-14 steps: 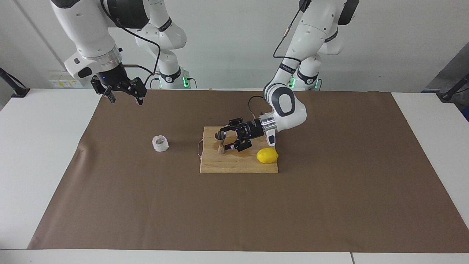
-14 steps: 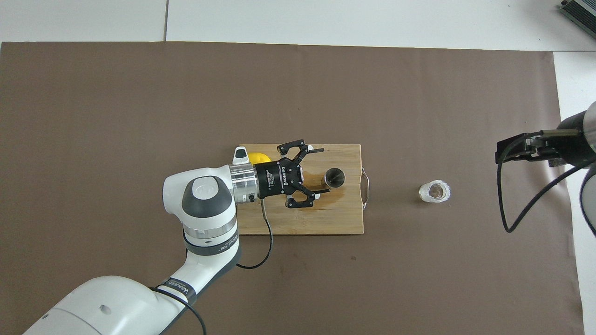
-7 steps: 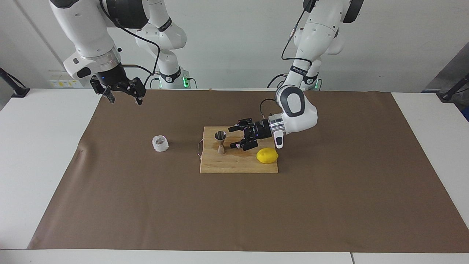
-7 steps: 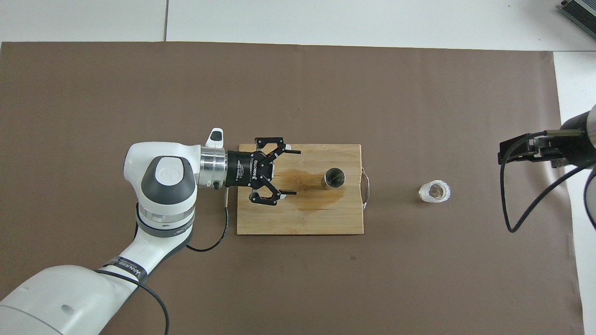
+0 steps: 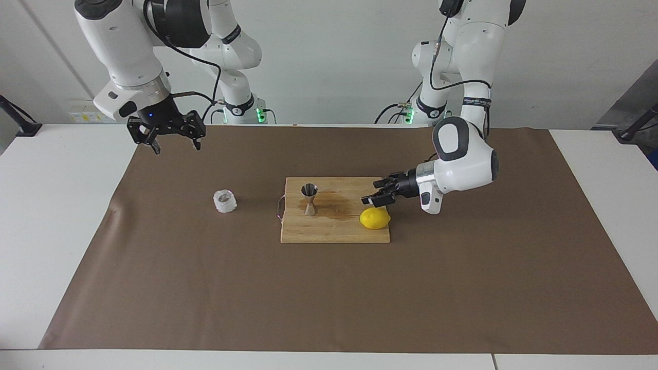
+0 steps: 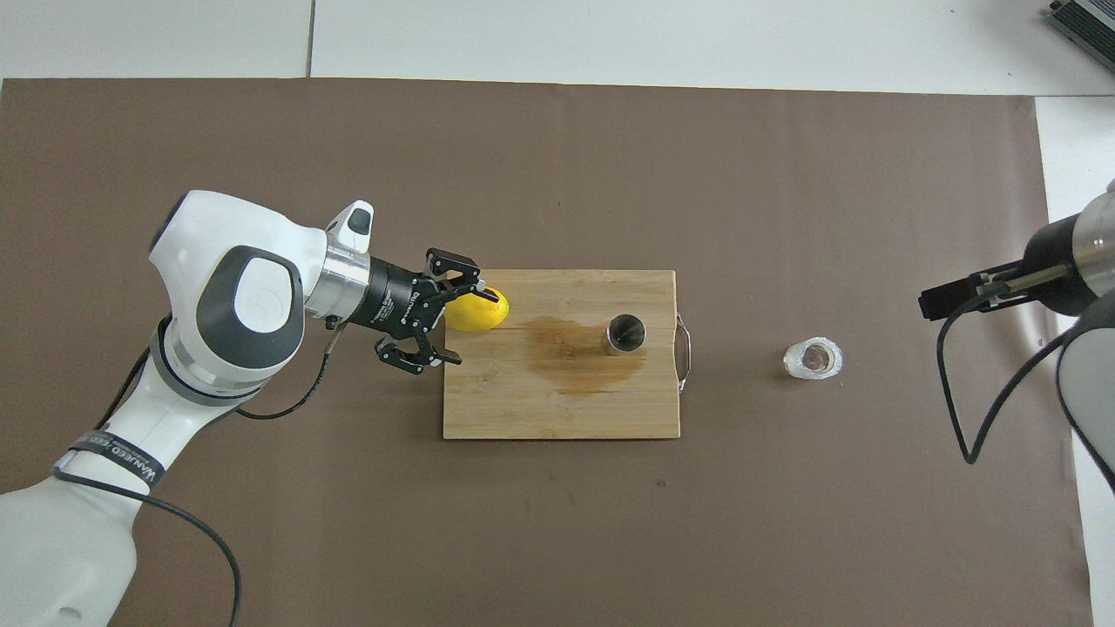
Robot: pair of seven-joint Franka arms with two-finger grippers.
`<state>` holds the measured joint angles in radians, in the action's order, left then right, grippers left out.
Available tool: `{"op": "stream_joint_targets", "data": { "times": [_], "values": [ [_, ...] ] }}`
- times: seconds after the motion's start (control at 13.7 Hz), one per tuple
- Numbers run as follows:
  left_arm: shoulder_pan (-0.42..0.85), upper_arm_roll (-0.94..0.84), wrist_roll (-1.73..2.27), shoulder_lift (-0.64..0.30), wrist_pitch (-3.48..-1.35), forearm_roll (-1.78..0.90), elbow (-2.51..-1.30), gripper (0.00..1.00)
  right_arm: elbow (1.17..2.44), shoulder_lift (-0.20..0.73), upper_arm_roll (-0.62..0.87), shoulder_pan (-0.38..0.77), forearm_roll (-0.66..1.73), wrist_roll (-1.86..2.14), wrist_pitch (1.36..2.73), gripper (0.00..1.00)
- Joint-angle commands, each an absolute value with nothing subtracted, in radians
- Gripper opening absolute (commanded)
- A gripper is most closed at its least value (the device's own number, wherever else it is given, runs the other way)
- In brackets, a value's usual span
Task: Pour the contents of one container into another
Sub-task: 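Retract the left gripper while the right gripper reaches the white cup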
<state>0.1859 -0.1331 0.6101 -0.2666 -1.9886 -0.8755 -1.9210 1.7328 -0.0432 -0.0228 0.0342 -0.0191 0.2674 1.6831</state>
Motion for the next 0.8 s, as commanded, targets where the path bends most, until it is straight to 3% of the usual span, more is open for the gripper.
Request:
{"op": "stream_joint_targets", "data": {
  "times": [0.0, 0.73],
  "values": [
    [0.172, -0.135, 0.626, -0.227, -1.973, -0.684, -1.916, 1.00, 1.828, -0.089, -0.020, 0.009, 0.009, 0.518, 1.729, 1.00],
    [0.158, -0.115, 0.612, -0.144, -1.979, -0.258, -1.822, 1.00, 2.074, -0.069, -0.023, -0.124, 0.234, 1.368, 1.956, 1.00]
  ]
}}
